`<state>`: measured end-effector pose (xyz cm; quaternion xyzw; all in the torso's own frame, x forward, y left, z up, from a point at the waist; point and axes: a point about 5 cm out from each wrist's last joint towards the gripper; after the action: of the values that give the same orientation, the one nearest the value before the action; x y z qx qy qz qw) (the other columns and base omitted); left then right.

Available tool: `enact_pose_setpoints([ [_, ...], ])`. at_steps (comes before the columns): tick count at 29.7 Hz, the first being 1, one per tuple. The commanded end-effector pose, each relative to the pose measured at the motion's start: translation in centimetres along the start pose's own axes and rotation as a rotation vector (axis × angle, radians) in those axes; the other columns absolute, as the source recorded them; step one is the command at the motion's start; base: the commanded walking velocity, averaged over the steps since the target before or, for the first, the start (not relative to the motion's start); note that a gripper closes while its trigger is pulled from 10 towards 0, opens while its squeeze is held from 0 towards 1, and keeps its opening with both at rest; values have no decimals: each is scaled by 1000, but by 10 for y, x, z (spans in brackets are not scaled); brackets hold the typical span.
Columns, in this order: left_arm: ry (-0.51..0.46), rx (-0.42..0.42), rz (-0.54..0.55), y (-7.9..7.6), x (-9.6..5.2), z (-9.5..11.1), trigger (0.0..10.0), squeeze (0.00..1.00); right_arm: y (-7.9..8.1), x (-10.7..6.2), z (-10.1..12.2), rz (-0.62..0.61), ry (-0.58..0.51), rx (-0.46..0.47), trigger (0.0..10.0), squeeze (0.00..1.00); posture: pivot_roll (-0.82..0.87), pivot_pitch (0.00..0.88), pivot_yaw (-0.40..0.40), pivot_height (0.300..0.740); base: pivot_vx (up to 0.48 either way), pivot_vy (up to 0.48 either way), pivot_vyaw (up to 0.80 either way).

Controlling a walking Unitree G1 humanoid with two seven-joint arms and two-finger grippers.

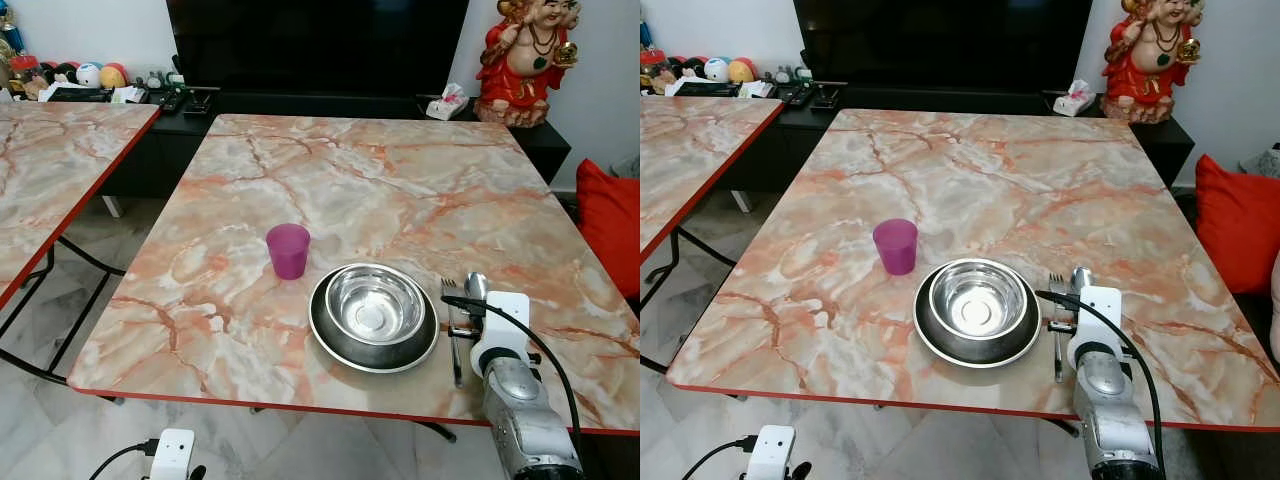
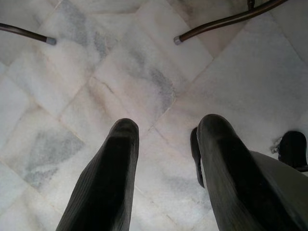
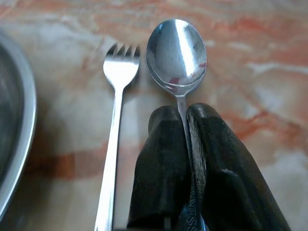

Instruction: Setting the table

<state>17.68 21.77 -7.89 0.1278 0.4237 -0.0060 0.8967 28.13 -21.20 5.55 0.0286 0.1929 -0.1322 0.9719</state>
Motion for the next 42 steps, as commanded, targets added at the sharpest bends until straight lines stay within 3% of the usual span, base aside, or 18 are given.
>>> enact_pose_setpoints([
  [1,29,10,-6,-2,-1,-6,10000,0,1,-2,2,1,-16,-5,10000,0,81,0,-28,740,0,0,0],
  [18,26,12,-8,-2,-1,-5,10000,0,3,-3,0,5,-7,-2,10000,0,84,0,-28,740,0,0,0],
  [19,26,12,-7,-2,-1,-5,10000,0,3,-3,0,4,-7,-2,10000,141,86,0,-29,740,0,0,0],
  [28,15,14,-7,-4,0,-2,10000,0,4,-2,0,7,-5,-3,10000,161,84,0,-27,740,0,0,0],
  [29,13,14,-8,-4,0,-1,10000,0,4,-2,0,7,-4,-3,10000,176,83,0,-27,740,0,0,0],
  [30,10,14,-8,-4,0,0,10000,0,4,-2,0,8,-4,-3,10000,302,83,0,-27,740,0,0,0],
  [39,-10,16,-10,-6,1,4,10000,0,4,-2,0,6,-5,-4,10000,325,84,0,-27,740,0,0,0],
  [40,-10,15,-10,-6,1,4,10000,0,4,-1,0,7,-3,-5,10000,435,86,0,-27,740,0,0,0],
  [42,-11,15,-10,-5,1,4,10000,0,4,-1,0,7,-2,-6,10000,435,85,0,-27,740,0,0,0],
])
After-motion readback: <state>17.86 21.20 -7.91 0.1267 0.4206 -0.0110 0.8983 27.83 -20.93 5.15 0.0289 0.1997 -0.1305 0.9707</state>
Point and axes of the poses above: a point about 5 cm out from each wrist's last joint towards the gripper, its own x axis pointing out of the wrist towards the gripper, its own z axis along the axis of the wrist's last joint, y = z × x, and after that the axes turned 8 degrees about x, right-handed
